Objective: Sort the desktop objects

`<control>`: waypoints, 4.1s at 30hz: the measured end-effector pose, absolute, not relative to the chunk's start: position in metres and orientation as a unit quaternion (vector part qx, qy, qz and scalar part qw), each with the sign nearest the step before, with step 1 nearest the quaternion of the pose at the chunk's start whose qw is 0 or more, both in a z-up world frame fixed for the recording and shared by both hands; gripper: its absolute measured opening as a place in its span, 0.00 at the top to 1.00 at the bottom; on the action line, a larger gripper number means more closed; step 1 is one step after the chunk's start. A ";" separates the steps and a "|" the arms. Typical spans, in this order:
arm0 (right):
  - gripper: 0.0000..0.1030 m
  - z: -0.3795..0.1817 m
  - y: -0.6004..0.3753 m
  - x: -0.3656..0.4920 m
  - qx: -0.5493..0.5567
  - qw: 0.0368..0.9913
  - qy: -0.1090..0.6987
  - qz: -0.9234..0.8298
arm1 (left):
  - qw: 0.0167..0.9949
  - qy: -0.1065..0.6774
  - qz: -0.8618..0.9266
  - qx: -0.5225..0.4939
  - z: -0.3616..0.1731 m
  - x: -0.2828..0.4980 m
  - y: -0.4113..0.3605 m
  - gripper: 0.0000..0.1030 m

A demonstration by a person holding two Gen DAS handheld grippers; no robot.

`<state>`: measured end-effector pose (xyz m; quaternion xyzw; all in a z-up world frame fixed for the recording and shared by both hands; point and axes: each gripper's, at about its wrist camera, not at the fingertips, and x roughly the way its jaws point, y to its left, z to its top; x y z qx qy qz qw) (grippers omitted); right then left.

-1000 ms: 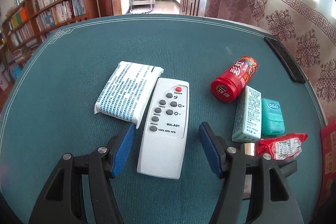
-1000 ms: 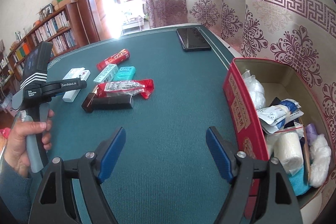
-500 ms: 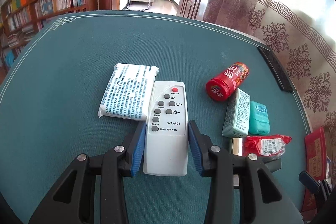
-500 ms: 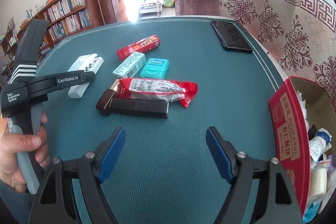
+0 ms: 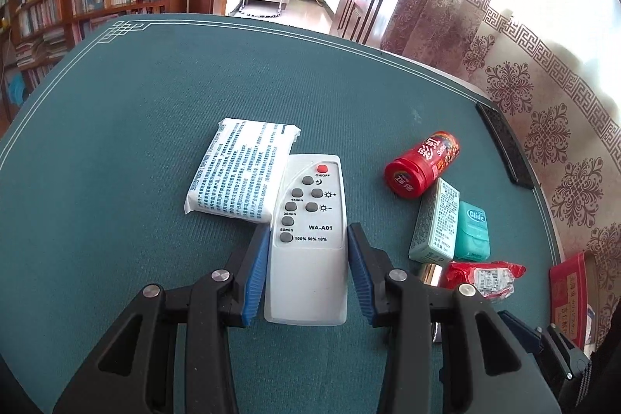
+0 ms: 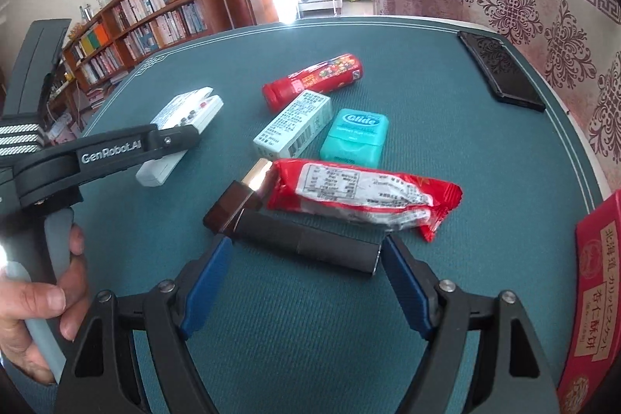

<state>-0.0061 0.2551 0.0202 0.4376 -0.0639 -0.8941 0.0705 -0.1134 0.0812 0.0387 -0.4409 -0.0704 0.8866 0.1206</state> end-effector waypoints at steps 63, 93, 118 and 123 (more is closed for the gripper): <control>0.79 0.084 0.429 0.183 0.326 -0.227 -0.188 -0.898 | 0.368 0.007 0.853 -0.370 0.101 0.011 0.206 0.61; 0.21 0.092 0.414 0.201 0.304 -0.259 -0.148 -0.905 | 0.319 0.053 0.835 -0.445 0.072 -0.001 0.202 0.43; 0.18 0.076 0.391 0.219 0.296 -0.210 -0.173 -0.916 | 0.290 0.145 0.829 -0.455 0.025 0.059 0.194 0.43; 0.18 0.072 0.390 0.222 0.293 -0.203 -0.180 -0.917 | 0.281 0.177 0.827 -0.453 0.013 0.062 0.204 0.43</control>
